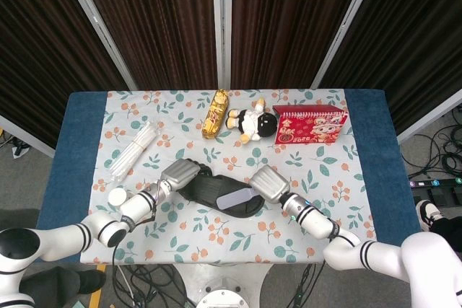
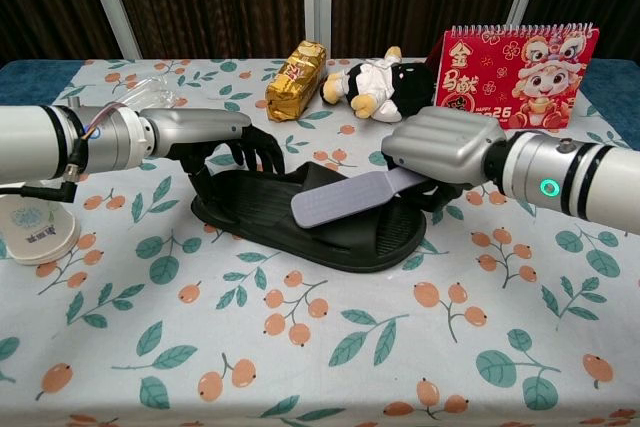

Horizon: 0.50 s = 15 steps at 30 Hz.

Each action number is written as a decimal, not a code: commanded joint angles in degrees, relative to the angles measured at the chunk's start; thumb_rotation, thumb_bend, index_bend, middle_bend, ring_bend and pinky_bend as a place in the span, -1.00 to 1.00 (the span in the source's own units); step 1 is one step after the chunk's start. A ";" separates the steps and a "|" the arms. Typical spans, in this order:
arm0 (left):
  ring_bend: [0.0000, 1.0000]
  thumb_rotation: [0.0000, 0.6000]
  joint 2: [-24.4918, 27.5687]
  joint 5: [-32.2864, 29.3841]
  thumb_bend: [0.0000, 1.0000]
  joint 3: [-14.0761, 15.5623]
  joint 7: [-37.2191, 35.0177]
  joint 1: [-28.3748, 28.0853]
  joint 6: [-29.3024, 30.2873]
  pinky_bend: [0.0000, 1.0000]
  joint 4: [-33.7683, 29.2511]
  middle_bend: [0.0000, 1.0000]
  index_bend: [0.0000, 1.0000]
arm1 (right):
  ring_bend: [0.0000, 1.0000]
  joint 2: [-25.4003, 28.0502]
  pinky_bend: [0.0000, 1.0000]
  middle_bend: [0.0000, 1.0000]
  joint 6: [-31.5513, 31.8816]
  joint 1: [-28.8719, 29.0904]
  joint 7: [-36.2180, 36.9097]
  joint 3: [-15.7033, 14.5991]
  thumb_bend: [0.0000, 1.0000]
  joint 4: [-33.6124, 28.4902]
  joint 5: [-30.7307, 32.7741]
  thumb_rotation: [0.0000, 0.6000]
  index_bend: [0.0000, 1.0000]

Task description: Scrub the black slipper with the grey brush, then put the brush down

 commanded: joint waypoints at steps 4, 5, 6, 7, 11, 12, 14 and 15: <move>-0.39 1.00 0.16 0.01 -0.53 -0.03 0.42 -0.06 0.16 -0.47 -0.30 -0.10 -0.21 | 1.00 4.68 1.00 1.00 2.56 -2.31 0.29 -2.60 0.02 -4.73 -2.67 1.00 1.00; -0.39 1.00 0.21 0.02 -0.53 -0.07 0.55 -0.07 0.28 -0.47 -0.45 -0.10 -0.21 | 1.00 5.64 1.00 1.00 3.51 -2.72 1.10 -2.69 0.02 -5.71 -3.25 1.00 1.00; -0.39 1.00 0.25 0.06 -0.53 -0.10 0.67 -0.05 0.46 -0.47 -0.58 -0.10 -0.22 | 1.00 6.36 1.00 1.00 4.37 -3.06 2.05 -2.64 0.02 -6.46 -3.65 1.00 1.00; -0.39 1.00 0.31 0.08 -0.53 -0.14 0.80 -0.03 0.64 -0.47 -0.75 -0.11 -0.22 | 1.00 7.07 1.00 1.00 5.21 -3.38 3.11 -2.49 0.02 -7.13 -3.97 1.00 1.00; -0.40 1.00 0.73 0.10 -0.53 -0.23 1.34 0.21 1.47 -0.47 -1.62 -0.13 -0.27 | 1.00 10.41 1.00 1.00 9.58 -4.89 8.90 -1.37 0.02 -9.17 -5.46 1.00 1.00; -0.42 1.00 0.86 0.05 -0.52 -0.27 1.33 0.27 1.58 -0.47 -1.86 -0.16 -0.31 | 1.00 11.09 1.00 1.00 10.23 -5.16 9.68 -1.09 0.02 -9.39 -5.53 1.00 1.00; -0.50 1.00 1.18 0.02 -0.52 -0.38 1.33 0.47 2.06 -0.48 -2.41 -0.26 -0.45 | 1.00 12.44 1.00 1.00 10.92 -5.64 11.09 -0.38 0.02 -9.53 -4.96 1.00 1.00; -0.56 1.00 1.37 0.10 -0.52 -0.39 1.36 0.57 2.32 -0.48 -2.69 -0.35 -0.53 | 1.00 12.96 1.00 1.00 11.05 -5.97 11.57 0.18 0.02 -9.23 -3.97 1.00 1.00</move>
